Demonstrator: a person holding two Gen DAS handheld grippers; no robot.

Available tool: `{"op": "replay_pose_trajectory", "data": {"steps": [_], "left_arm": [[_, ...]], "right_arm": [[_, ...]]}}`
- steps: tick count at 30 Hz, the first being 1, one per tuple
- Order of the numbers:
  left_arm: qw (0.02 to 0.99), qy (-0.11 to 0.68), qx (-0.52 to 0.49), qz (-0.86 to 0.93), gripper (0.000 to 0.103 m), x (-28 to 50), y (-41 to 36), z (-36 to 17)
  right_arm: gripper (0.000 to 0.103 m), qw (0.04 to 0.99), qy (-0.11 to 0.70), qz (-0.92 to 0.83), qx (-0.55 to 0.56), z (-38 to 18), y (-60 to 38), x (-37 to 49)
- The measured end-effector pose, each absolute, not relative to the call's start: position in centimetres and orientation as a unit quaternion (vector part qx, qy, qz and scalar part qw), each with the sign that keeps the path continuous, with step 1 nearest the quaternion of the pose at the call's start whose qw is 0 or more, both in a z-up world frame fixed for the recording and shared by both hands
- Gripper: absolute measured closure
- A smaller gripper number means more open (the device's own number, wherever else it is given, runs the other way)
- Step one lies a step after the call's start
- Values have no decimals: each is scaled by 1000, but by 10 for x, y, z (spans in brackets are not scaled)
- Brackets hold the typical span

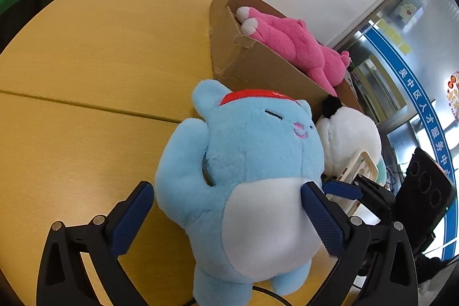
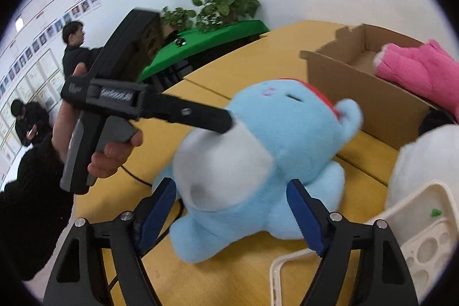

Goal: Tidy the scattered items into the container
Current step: 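Grasp the blue bear with the right gripper and lift it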

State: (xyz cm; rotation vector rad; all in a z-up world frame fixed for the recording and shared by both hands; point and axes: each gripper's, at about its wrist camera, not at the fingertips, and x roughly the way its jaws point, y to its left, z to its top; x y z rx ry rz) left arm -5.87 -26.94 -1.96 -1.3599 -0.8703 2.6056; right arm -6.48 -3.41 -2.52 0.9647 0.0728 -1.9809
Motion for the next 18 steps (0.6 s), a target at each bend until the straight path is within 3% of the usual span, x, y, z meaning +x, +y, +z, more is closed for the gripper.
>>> {"op": "replay_pose_trajectory", "data": {"steps": [2, 6, 9, 11, 13, 15, 18], "left_arm": [[35, -315, -435, 843, 0, -57, -284, -24], [23, -328, -433, 839, 6, -65, -305, -30], [38, -358, -442, 822, 6, -70, -316, -45], [49, -333, -453, 826, 9, -74, -305, -49], [64, -330, -457, 824, 23, -76, -299, -48], [73, -334, -457, 821, 69, -74, -299, -47], [44, -299, -488, 819, 73, -72, -295, -51]], "right_arm": [[33, 425, -11, -806, 412, -25, -15, -80], [64, 367, -16, -818, 442, -27, -6, -91], [63, 342, -16, -816, 466, -28, -18, -94], [60, 331, -17, -809, 485, -31, -28, -97], [61, 312, 5, -814, 490, -35, -39, -99], [61, 306, 11, -816, 490, -38, -42, -100], [61, 318, 3, -809, 495, -40, -39, -100]]}}
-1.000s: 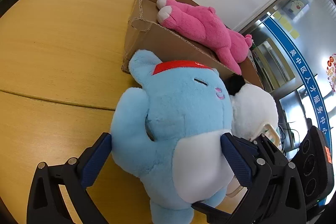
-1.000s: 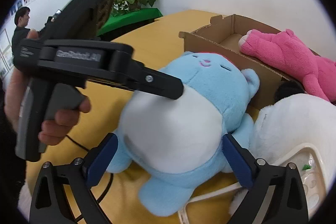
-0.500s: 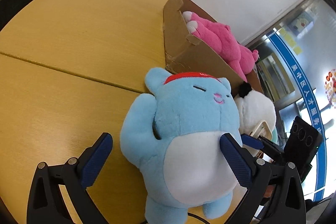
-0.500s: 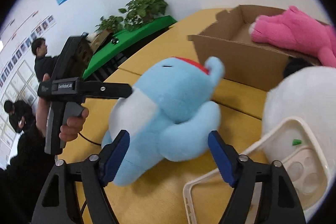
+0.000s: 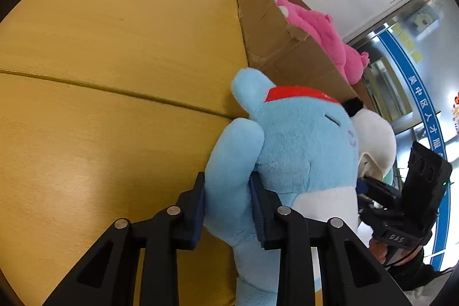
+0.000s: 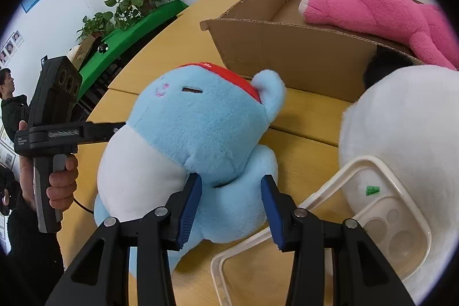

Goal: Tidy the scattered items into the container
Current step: 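Grasp the blue bear with the right gripper and lift it, then lower the blue bear into the box beside the pink bear and open the right gripper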

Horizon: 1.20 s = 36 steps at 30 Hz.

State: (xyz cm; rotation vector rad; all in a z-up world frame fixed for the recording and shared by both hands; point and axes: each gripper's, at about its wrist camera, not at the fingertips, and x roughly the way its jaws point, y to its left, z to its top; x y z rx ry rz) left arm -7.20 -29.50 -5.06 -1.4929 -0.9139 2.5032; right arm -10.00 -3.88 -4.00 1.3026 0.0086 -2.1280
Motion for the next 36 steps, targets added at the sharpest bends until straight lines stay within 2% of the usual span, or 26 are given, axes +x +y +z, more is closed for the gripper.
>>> {"op": "replay_pose_trajectory", "data": {"steps": [3, 10, 13, 14, 15, 19, 23, 28, 32, 36], "left_arm": [[29, -295, -489, 821, 75, -62, -299, -47], [20, -299, -492, 818, 75, -49, -306, -53], [20, -299, -489, 819, 75, -48, -306, -54], [20, -297, -489, 820, 75, -47, -305, -53], [20, -293, -488, 822, 76, -47, -303, -52], [18, -278, -472, 837, 79, -41, -290, -35], [25, -260, -441, 859, 80, -40, -273, 2], [45, -226, -366, 902, 80, -73, -257, 85], [64, -194, -327, 923, 79, -137, -248, 138], [56, -181, -338, 922, 79, -220, -250, 144]], "right_arm": [[60, 324, -12, -802, 502, -39, -31, -102], [37, 323, -6, -797, 511, -36, -39, -89], [34, 320, 3, -796, 515, -39, -48, -91], [41, 328, -4, -789, 519, -42, -51, -91], [65, 342, -16, -779, 525, -45, -52, -93], [79, 349, -31, -777, 523, -47, -45, -90], [83, 353, -44, -806, 474, -15, -27, -85], [84, 352, -60, -851, 385, 57, 6, -97], [84, 324, -61, -882, 336, 100, 31, -140], [84, 290, -58, -899, 322, 119, 45, -201]]}}
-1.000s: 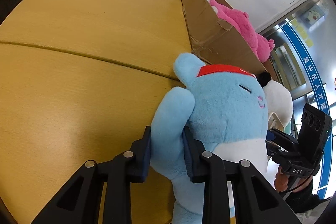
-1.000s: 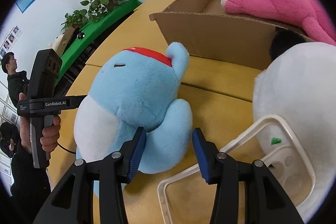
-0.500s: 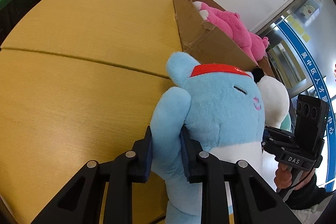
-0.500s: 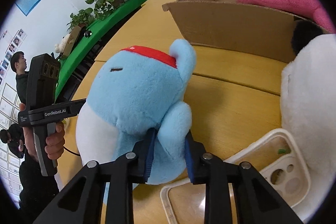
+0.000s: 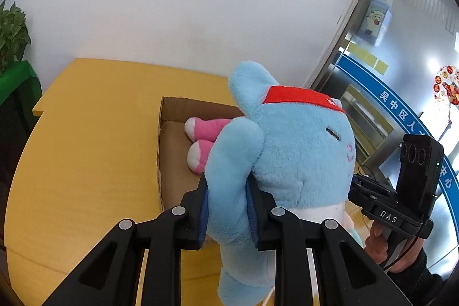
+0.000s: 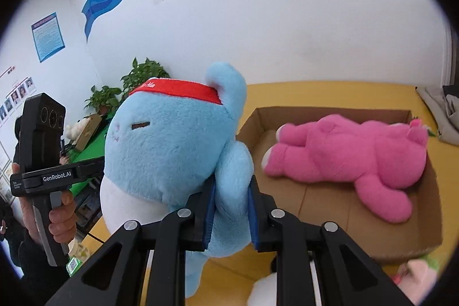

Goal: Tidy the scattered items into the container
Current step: 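Lower the blue bear into the box beside the pink bear and open the right gripper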

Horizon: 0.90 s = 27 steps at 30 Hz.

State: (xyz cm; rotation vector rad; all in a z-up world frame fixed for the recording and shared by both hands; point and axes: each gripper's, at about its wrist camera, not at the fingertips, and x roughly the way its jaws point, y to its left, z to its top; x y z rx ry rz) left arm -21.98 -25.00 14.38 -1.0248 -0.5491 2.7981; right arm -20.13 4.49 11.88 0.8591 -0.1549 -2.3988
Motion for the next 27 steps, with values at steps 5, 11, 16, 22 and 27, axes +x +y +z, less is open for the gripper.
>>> {"op": "replay_pose_trajectory", "data": {"steps": [5, 11, 16, 22, 27], "left_arm": [[34, -182, -396, 899, 79, -305, -264, 93], [-9, -183, -473, 862, 80, -341, -276, 10], [-40, -142, -472, 869, 79, -335, -274, -1], [-47, -119, -472, 872, 71, -319, -258, 8], [-51, -72, -453, 887, 58, -278, -234, 29]], "right_arm": [[84, 247, -67, -891, 375, 81, 43, -284], [84, 216, -83, -830, 508, -2, 30, -342], [84, 212, -54, -807, 549, -26, 7, -355], [67, 202, -16, -798, 568, -35, 13, -348], [20, 226, -11, -840, 493, 16, 76, -302]]}}
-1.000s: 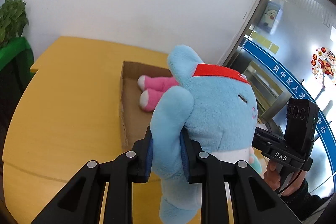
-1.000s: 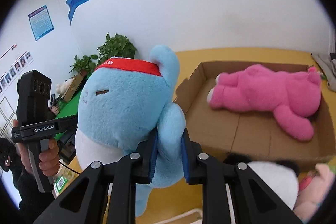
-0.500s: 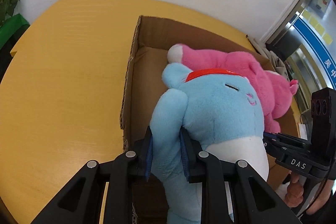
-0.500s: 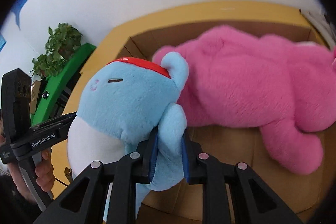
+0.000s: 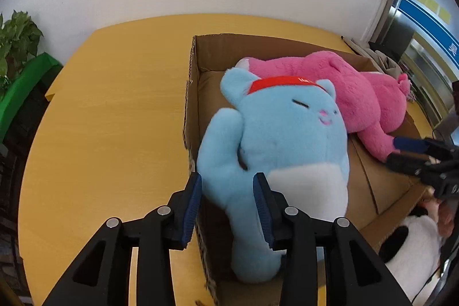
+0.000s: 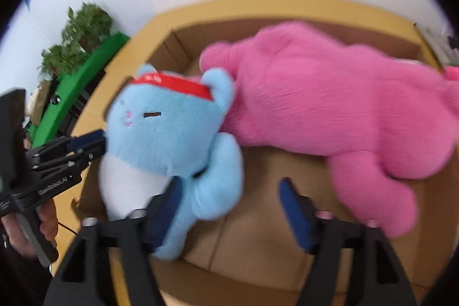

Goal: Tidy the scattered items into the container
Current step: 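Lower the blue bear into the box beside the pink bear and open the right gripper, then move the right tool back to the white panda plush on the table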

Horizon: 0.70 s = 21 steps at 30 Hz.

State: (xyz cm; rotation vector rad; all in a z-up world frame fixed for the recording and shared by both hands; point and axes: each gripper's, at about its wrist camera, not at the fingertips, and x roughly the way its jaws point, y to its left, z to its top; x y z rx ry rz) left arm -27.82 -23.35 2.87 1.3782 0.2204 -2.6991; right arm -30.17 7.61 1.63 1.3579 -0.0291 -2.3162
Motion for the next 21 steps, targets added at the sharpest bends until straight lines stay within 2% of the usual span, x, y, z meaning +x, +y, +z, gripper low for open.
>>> {"op": "replay_pose_trajectory", "data": {"steps": [4, 8, 19, 20, 21], "left_arm": [[13, 61, 468, -882, 56, -253, -213, 17], [12, 77, 469, -880, 56, -242, -210, 0], [15, 78, 490, -868, 55, -218, -200, 0], [18, 79, 487, -870, 50, -214, -198, 5], [27, 74, 477, -876, 38, -207, -193, 13]], "right_arm": [[20, 183, 14, -859, 477, 22, 152, -265], [21, 108, 36, -845, 522, -11, 205, -251], [22, 89, 39, -868, 487, 3, 209, -201], [22, 72, 49, -879, 468, 10, 206, -193], [21, 62, 58, -890, 447, 15, 205, -183]]}}
